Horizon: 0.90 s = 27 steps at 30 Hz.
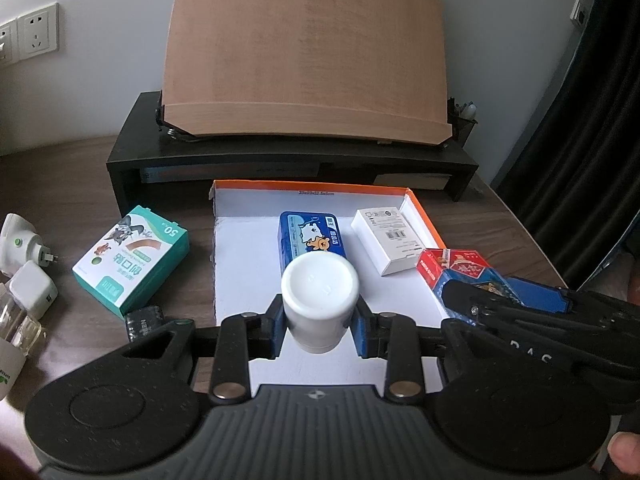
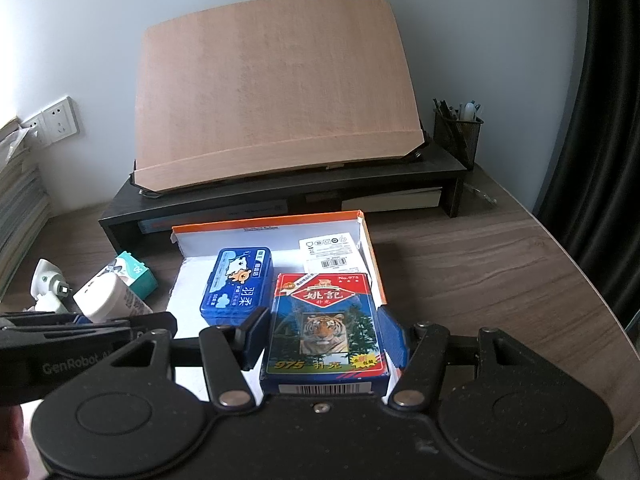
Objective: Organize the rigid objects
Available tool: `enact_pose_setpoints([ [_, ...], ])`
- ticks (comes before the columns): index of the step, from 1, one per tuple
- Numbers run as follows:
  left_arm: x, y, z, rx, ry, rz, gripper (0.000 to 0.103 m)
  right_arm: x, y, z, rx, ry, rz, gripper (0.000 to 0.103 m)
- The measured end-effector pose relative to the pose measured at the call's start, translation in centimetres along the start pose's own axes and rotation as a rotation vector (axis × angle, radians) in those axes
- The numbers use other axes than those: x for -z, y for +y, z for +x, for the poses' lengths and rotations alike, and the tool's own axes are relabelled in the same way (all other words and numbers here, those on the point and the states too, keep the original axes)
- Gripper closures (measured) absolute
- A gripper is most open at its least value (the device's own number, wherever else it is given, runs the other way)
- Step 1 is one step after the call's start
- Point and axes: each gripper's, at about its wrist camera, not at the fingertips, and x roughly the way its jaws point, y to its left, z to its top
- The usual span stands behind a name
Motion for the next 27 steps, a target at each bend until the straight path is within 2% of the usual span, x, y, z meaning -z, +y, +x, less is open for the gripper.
enact_pose_setpoints([
  [11,-0.6,0.5,1.1,0.007,0.006,-0.002,0.07,-0.5,0.0,1.5,0.012,0.015,-0.002,0.032],
  [27,-1.0,0.4,3.6,0.041,0.056,0.008,0.07,-0.4,-0.7,3.7,0.036,0.058,0.012,0.032],
])
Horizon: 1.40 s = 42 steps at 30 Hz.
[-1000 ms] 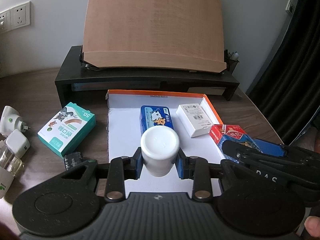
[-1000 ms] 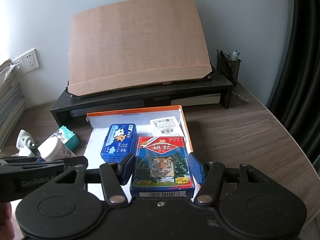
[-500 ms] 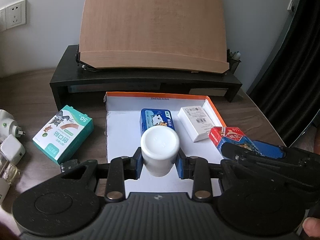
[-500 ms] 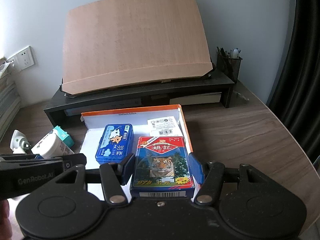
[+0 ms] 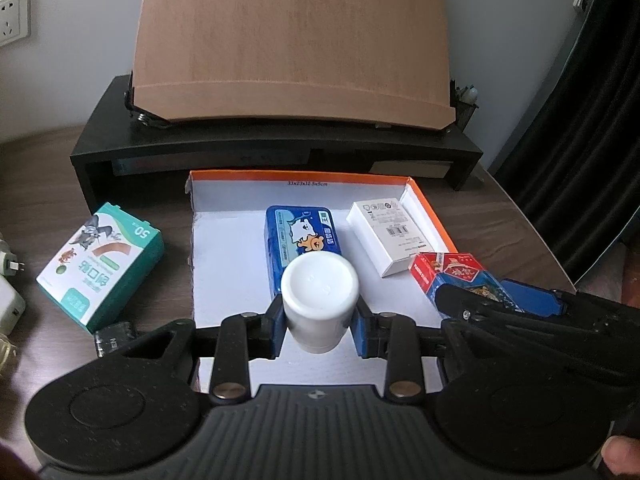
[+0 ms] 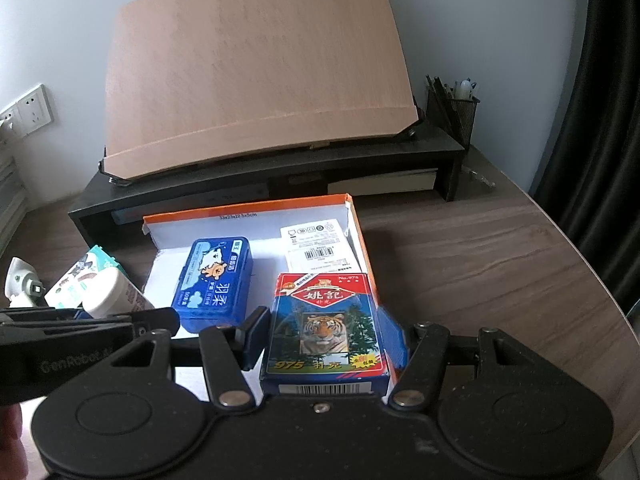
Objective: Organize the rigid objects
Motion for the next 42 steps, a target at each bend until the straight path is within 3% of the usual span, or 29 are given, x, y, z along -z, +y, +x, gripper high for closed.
enact_pose_setpoints([
  [22,0.1,0.2,0.6,-0.016,0.011,-0.028,0.07,0.3,0.2,1.2,-0.013,0.056,-0.033,0.032],
  [38,0.7,-2.1,2.5,0.013,0.065,0.01,0.07,0.8,-2.6,-2.4,0.043,-0.051,-0.008,0.025],
  [42,1.0,-2.5,2.6,0.024,0.078,0.012,0.064,1.1,-2.9,-3.5,0.047,-0.069,-0.001,0.025],
])
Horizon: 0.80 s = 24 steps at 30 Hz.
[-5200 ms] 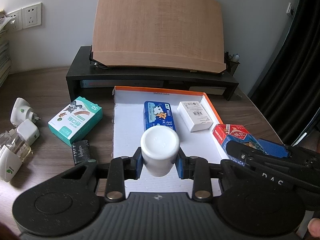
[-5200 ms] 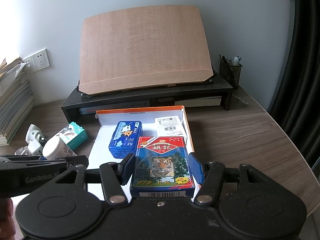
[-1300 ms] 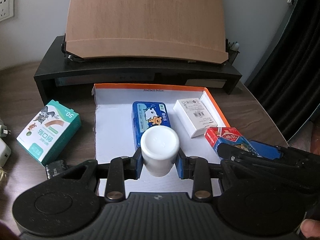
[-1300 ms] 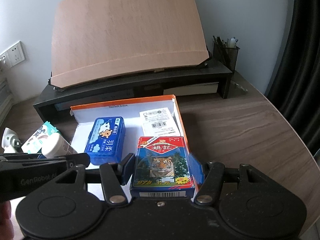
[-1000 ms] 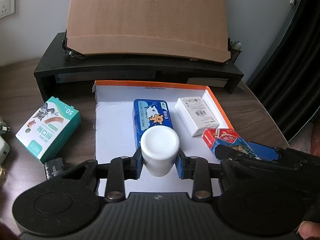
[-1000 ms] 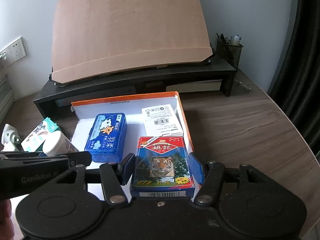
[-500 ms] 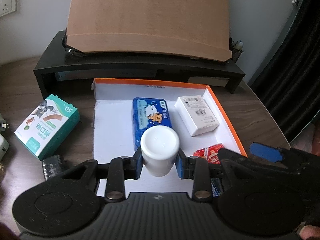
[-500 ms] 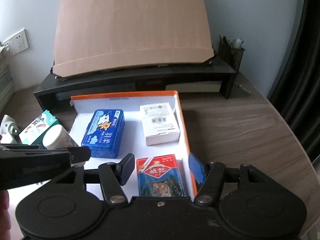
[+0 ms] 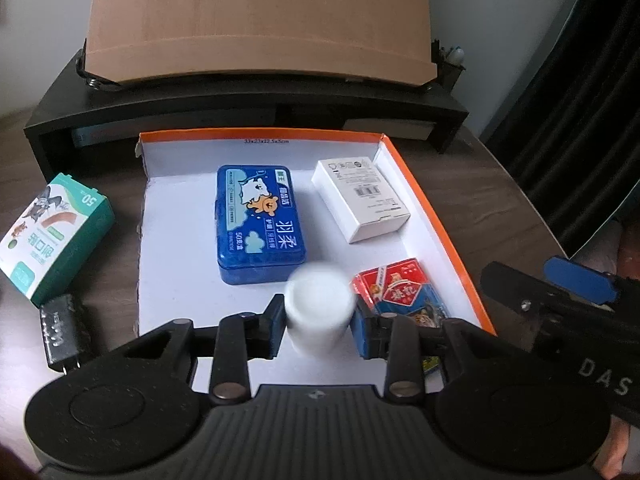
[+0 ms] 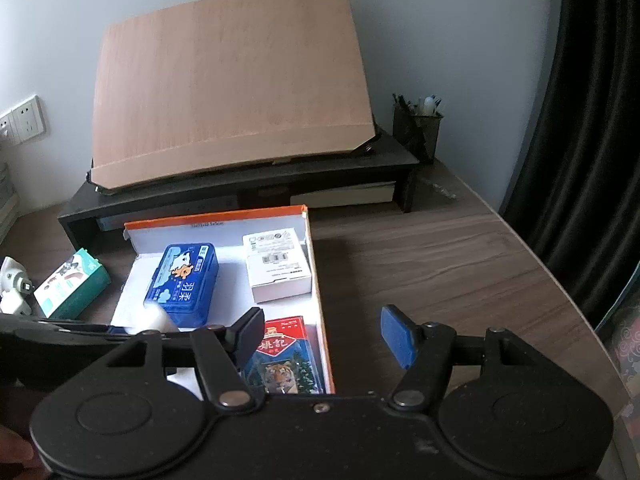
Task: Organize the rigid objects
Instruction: 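Lower the white cup and tiger card box into the box and open both tools, then move the left tool to the white plug diffuser while the right tool reaches the black charger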
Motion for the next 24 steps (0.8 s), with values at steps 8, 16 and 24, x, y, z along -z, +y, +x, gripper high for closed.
enact_pose_setpoints([
  [8,0.4,0.0,-2.3,-0.012,-0.037,-0.007,0.053,0.3,0.5,-1.6,-0.002,-0.032,0.002,0.023],
  [16,0.9,1.7,-6.1,-0.069,-0.082,-0.067,0.04,0.5,2.5,-3.7,-0.049,-0.07,-0.024,0.022],
  [24,2.1,4.2,-9.5,-0.164,-0.105,-0.118,0.026,0.5,6.1,-4.5,-0.131,-0.071,-0.071,0.022],
])
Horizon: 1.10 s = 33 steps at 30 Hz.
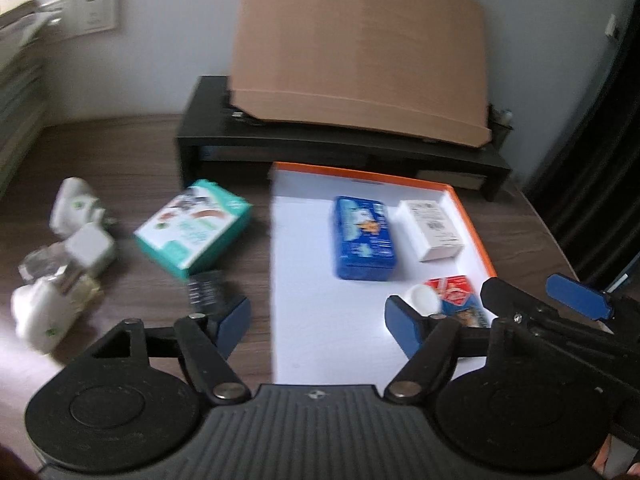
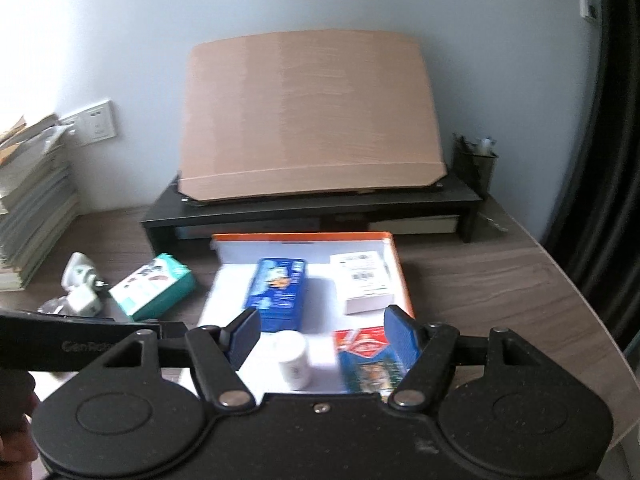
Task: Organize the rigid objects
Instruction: 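Move the left tool to the white plug diffuser while the right tool reaches the black charger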
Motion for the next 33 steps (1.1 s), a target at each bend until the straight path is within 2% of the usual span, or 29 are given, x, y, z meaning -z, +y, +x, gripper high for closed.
enact_pose_setpoints([
  [11,1.5,4.9,-3.1,-0.101,-0.025,-0.114,0.022,0.0,5.1,0.3,-0.119,0.022,-0.093,0.021],
  [27,3.1,9.7,-4.6,-0.177,-0.033,-0.227,0.021,0.7,10.4,1.2,-0.227,0.054,-0.178,0.021],
  [33,3.6,11.3,-4.7,-0.201,-0.043,-0.249,0.012,0.8,11.6,1.9,-0.255,0.067,-0.2,0.021],
])
